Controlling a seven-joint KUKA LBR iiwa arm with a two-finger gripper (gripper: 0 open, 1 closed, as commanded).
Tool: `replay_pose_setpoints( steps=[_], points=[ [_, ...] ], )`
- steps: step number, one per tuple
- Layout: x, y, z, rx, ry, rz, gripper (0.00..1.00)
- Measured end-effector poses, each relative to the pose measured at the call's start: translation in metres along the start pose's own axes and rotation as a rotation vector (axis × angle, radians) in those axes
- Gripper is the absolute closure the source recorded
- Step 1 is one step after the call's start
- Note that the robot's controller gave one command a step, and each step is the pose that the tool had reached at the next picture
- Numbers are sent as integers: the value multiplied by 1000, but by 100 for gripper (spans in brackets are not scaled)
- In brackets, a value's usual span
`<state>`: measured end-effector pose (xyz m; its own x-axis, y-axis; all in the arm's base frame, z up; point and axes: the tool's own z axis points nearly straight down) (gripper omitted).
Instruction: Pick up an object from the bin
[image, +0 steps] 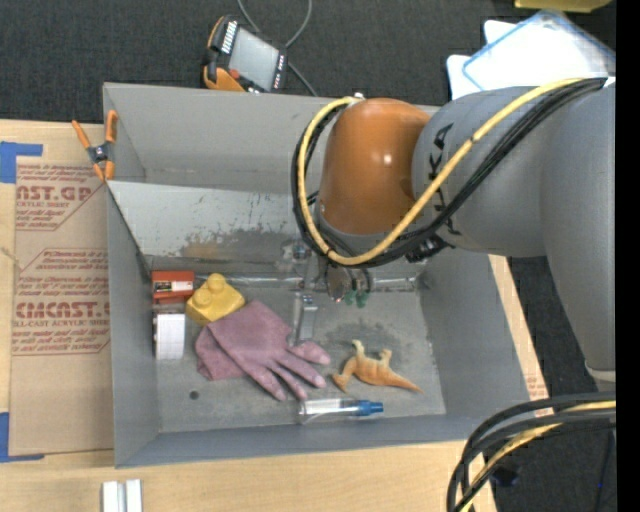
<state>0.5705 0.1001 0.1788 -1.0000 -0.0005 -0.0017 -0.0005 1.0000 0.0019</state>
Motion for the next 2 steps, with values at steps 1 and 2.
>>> replay_pose_setpoints(
  steps=[1, 2],
  points=[
    [0, 0, 0, 0, 0, 0, 0],
    [14, 42, 67, -2, 6, 18, 0]
  ],
)
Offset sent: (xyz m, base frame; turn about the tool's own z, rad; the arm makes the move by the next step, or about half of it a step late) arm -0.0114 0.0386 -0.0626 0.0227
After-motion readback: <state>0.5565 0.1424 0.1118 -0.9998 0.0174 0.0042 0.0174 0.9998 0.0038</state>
